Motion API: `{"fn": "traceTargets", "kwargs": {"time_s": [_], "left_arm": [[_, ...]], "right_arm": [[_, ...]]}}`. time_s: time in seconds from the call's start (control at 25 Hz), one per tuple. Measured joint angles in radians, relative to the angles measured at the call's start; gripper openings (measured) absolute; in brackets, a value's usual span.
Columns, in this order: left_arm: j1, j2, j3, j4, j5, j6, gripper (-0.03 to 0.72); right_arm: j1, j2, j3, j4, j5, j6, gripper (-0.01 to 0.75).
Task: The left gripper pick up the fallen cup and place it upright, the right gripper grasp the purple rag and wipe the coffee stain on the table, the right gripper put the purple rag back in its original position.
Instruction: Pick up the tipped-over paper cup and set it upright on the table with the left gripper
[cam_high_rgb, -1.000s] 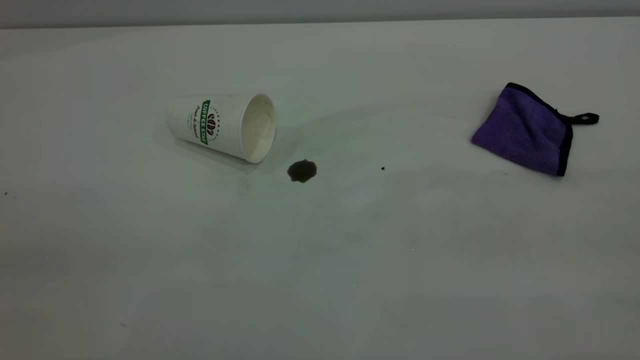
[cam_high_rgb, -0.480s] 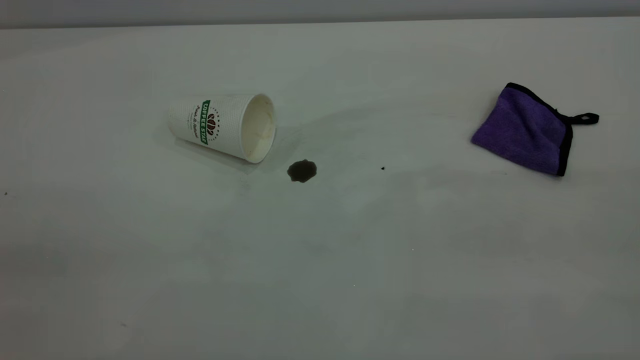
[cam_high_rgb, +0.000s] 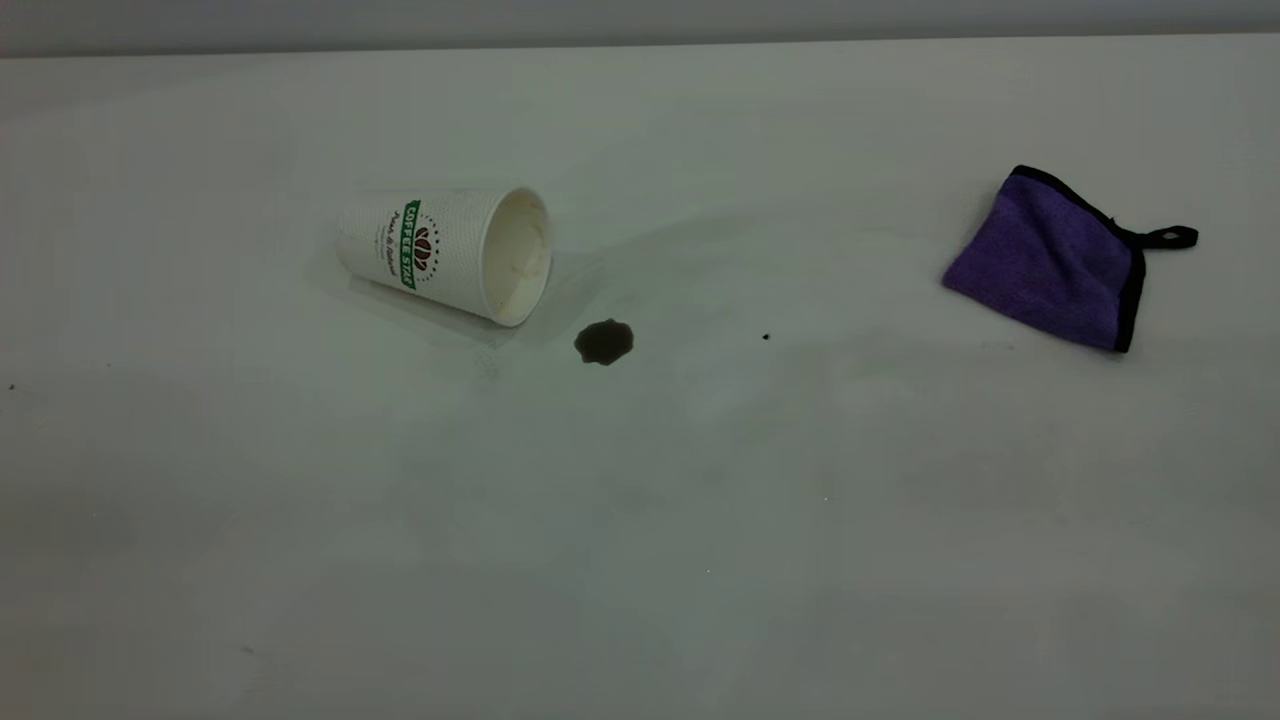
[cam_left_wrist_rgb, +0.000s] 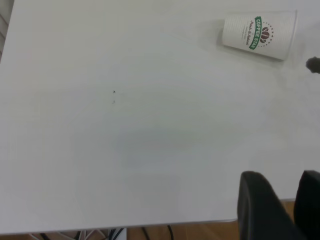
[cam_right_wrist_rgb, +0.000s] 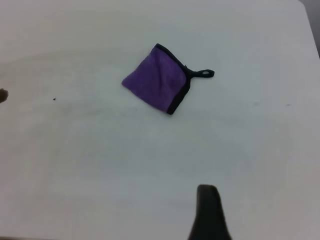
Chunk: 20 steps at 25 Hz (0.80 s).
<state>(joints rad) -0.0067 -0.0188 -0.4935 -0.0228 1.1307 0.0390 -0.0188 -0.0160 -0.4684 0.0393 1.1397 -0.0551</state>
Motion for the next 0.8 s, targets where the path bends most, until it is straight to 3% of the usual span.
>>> {"fn": "traceTargets", "kwargs": {"time_s": [0.8], "left_arm": [[0.0,0.092,-0.024,0.046,-0.003,-0.051,0.24]], "right_arm": [[0.0,0.0,0.0,0.0,0.0,0.0,0.588]]}}
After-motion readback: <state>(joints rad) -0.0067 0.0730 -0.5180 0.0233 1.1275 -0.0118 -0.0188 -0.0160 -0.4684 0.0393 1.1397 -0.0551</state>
